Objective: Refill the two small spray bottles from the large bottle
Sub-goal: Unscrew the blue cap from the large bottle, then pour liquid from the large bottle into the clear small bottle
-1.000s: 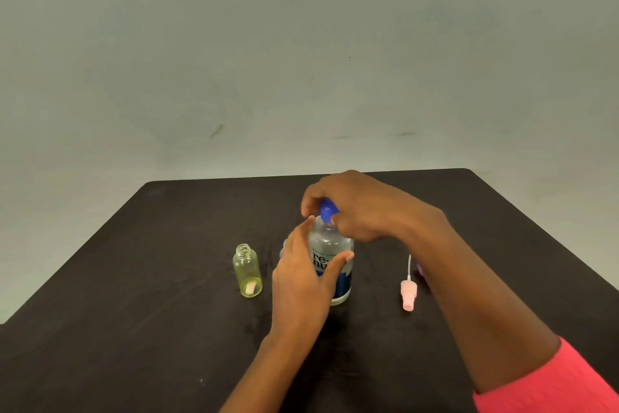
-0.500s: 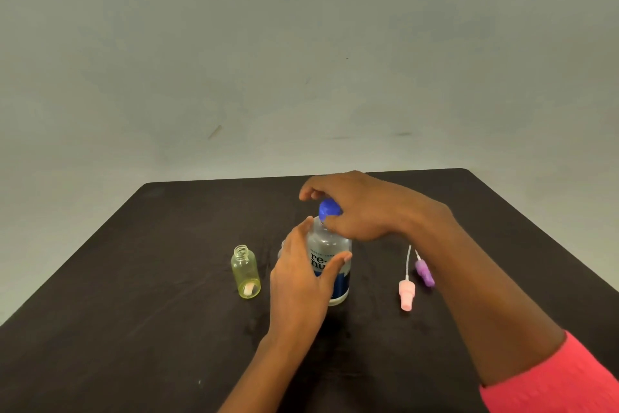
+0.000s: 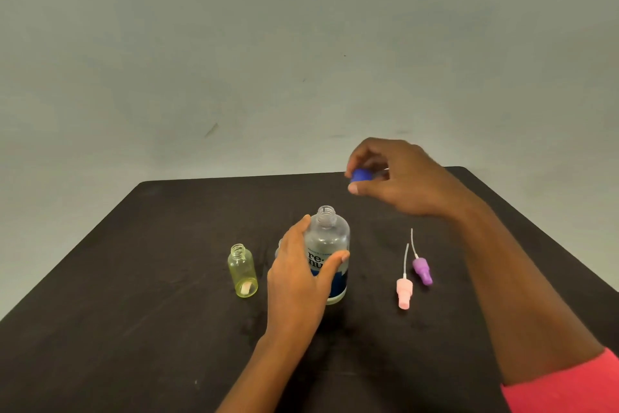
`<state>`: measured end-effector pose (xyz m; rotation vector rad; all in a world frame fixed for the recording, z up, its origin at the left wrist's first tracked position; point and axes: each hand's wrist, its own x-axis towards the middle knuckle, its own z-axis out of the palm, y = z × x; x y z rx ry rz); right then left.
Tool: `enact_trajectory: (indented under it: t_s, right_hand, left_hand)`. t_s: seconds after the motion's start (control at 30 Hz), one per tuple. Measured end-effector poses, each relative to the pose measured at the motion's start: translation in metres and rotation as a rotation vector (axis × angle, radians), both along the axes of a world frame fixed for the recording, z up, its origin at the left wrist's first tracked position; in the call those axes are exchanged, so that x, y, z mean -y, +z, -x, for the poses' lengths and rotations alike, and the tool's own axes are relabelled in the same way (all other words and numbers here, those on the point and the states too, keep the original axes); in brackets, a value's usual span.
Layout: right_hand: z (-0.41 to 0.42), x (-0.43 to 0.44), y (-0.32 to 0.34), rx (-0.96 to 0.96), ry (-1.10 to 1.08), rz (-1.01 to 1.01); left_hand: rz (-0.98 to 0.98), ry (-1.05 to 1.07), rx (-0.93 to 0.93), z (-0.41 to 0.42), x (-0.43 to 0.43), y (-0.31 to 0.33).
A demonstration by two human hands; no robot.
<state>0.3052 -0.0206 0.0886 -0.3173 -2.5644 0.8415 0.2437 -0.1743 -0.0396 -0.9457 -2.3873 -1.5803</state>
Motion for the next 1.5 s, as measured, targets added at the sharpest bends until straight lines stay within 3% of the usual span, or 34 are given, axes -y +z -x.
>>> enact_trajectory:
  t_s: [0.13,0.23,0.43,0.63,0.77,0.87,0.97,1.1,1.23,1.5]
  right_hand:
    - [-0.001,-0.033,-0.032,-0.067,-0.301,0.006]
    - [-0.002,-0.052,-0.065,0.019,-0.449,-0.006]
    - [0.004,-0.06,-0.117,0.166,-0.429,0.035]
    - [0.018,-0.06,-0.134,0.398,-0.453,-0.187]
    - [0.019,-0.061,-0.136,0.431,-0.445,-0.201]
    - [0.014,-0.057,-0.127,0.284,-0.414,-0.143]
    - [0.004,-0.04,-0.106,0.048,-0.237,0.135]
    - [-0.012,-0.009,-0.085,0.091,0.152,0.442]
    - [-0.013,0.008,-0.091,0.217,0.3,0.443]
    - [0.003,0.02,-0.114,0.085,0.2,0.447]
  left_hand:
    - [-0.002,0.004,0.001,0.0,-0.001,0.001]
    - [-0.007,0.005,0.004,0.0,0.0,0.0]
    - [-0.003,0.005,-0.004,0.001,-0.001,-0.001]
    - [0.007,0.004,-0.004,0.001,0.0,0.0]
    - [0.021,0.002,0.001,0.001,0.0,0.0]
    - [0.022,0.005,-0.008,0.001,0.0,0.0]
    - [0.046,0.003,-0.021,0.001,0.0,0.001]
    - [0.087,-0.023,-0.081,0.005,0.004,0.006]
    - [0.06,-0.082,-0.127,0.004,0.012,0.004]
    - [-0.181,0.05,-0.22,0.014,0.032,-0.003]
